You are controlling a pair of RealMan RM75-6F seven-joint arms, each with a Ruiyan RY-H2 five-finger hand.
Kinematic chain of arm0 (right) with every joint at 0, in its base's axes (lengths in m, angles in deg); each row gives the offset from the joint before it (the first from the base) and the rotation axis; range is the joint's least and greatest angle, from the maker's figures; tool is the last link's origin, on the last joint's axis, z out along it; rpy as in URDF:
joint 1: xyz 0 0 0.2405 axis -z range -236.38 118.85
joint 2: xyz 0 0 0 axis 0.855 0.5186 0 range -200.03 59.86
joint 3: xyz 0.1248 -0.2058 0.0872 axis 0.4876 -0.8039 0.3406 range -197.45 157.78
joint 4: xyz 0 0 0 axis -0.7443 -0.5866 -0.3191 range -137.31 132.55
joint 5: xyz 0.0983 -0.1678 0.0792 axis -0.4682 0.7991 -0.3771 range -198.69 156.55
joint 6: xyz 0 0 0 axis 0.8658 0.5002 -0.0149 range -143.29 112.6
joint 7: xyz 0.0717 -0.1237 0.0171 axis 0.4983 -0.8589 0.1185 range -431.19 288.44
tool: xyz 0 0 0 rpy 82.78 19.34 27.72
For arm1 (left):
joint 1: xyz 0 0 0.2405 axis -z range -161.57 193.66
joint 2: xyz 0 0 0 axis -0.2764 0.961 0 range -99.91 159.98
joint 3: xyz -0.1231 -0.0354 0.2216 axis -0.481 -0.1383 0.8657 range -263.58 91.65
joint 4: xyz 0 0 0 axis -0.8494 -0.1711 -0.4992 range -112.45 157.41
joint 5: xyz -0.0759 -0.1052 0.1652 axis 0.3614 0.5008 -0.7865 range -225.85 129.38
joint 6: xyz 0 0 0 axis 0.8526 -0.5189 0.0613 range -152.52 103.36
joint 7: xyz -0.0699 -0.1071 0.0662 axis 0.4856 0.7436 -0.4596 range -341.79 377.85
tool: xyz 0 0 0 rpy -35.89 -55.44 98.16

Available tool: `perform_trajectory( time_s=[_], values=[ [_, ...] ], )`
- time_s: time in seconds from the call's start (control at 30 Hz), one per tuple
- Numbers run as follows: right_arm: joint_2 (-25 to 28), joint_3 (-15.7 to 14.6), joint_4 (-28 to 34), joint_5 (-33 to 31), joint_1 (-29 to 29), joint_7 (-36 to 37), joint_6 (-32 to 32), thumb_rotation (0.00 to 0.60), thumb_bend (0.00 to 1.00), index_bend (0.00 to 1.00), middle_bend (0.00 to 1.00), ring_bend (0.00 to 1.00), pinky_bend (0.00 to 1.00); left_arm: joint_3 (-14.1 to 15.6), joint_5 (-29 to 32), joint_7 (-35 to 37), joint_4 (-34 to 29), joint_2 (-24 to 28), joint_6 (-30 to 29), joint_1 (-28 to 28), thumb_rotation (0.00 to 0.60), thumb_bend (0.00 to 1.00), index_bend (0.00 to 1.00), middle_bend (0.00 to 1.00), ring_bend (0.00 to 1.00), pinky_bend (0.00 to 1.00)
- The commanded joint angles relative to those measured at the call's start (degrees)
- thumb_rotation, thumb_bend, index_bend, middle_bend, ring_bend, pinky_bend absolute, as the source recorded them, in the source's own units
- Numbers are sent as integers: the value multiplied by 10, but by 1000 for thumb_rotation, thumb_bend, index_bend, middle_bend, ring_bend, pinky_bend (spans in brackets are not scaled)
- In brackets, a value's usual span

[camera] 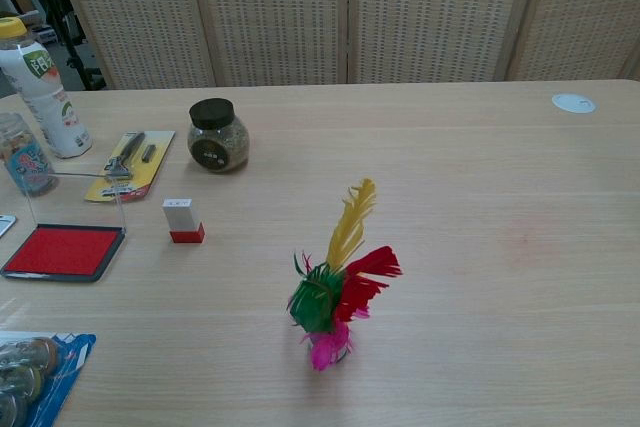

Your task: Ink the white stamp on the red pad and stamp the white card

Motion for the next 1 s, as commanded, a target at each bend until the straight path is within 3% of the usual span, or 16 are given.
perform_trajectory(
  time_s=[0.03, 0.53, 0.57, 0.6, 0.63, 0.67, 0.73, 0.77, 0.83, 1.0],
  values=[
    [0, 0, 0, 0, 0, 0, 0, 600, 0, 0, 0, 0, 0, 0, 1, -1, 0, 0, 1, 0, 600, 0, 0, 0, 0, 0],
    [1, 0, -1, 3, 1, 7, 2, 600, 0, 0, 0, 0, 0, -1, 0, 3, 5, -2, 3, 3, 600, 0, 0, 0, 0, 0],
    [1, 0, -1, 2, 1, 7, 1, 600, 0, 0, 0, 0, 0, -2, -3, 4, 8, -3, 2, 4, 600, 0, 0, 15, 9, 0],
    [1, 1, -1, 2, 1, 7, 1, 600, 0, 0, 0, 0, 0, -2, -5, 5, 10, -4, 2, 5, 600, 0, 0, 98, 83, 23],
    [1, 1, -2, 2, 0, 7, 1, 600, 0, 0, 0, 0, 0, -4, -7, 4, 13, -5, -1, 5, 600, 0, 0, 338, 322, 194],
    [1, 1, -2, 3, 0, 7, 1, 600, 0, 0, 0, 0, 0, -7, -6, 5, 18, -9, -6, 6, 600, 0, 0, 613, 600, 432],
    [1, 0, -1, 4, 0, 7, 1, 600, 0, 0, 0, 0, 0, -5, 19, 13, 10, -12, 21, 8, 600, 1, 28, 940, 947, 824],
    [1, 0, -1, 4, 0, 7, 1, 600, 0, 0, 0, 0, 0, -6, 25, -1, 11, -15, 27, 11, 600, 8, 53, 982, 984, 903],
    [1, 0, -1, 5, 1, 7, 2, 600, 0, 0, 0, 0, 0, -6, 27, -6, 9, -19, 35, 15, 600, 37, 95, 1000, 1000, 953],
    [3, 2, 0, 3, 0, 11, 1, 600, 0, 0, 0, 0, 0, -10, 23, 24, 24, -32, 59, 33, 600, 82, 149, 1000, 1000, 968]
  ],
)
